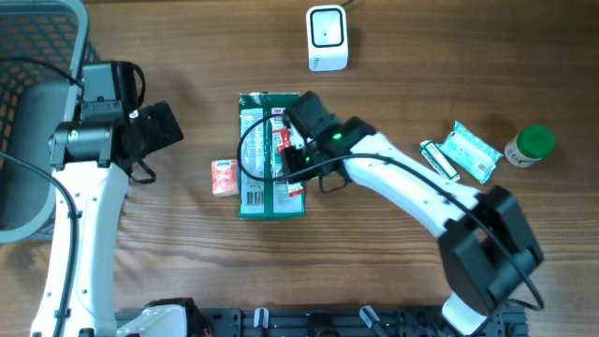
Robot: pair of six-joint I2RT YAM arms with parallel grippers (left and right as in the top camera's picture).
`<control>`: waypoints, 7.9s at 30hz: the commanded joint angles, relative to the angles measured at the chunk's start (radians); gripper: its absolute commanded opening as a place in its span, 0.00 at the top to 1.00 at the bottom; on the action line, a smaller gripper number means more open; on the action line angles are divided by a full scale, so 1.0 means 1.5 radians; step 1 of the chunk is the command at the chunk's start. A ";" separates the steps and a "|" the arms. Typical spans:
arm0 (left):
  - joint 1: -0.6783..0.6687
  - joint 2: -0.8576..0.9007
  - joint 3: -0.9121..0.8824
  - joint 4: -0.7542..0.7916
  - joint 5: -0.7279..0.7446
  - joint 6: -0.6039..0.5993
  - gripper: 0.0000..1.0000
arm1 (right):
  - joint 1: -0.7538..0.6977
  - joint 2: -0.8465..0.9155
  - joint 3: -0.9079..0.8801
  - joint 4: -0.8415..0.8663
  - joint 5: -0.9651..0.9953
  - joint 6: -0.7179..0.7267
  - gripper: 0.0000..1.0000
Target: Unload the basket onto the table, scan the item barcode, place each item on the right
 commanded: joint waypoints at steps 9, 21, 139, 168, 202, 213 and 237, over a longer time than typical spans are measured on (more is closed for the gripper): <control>0.003 -0.008 0.009 0.002 -0.010 -0.006 0.00 | 0.006 0.101 0.006 0.013 0.018 0.049 0.61; 0.003 -0.008 0.009 0.002 -0.010 -0.006 0.00 | 0.007 0.110 0.006 0.016 -0.008 0.049 0.69; 0.003 -0.008 0.009 0.002 -0.010 -0.006 0.00 | -0.196 0.211 0.166 0.476 0.594 -0.986 0.96; 0.003 -0.008 0.009 0.002 -0.010 -0.006 0.00 | -0.195 0.253 0.166 0.468 0.572 -0.875 0.96; 0.003 -0.008 0.009 0.002 -0.010 -0.006 0.00 | -0.445 -0.074 0.008 -0.309 0.226 -0.281 0.37; 0.003 -0.008 0.009 0.002 -0.010 -0.006 0.00 | -0.351 -0.074 0.006 -0.130 -0.154 -0.282 0.55; 0.003 -0.008 0.009 0.002 -0.010 -0.006 0.00 | -0.130 0.130 0.006 0.043 0.067 -0.220 0.30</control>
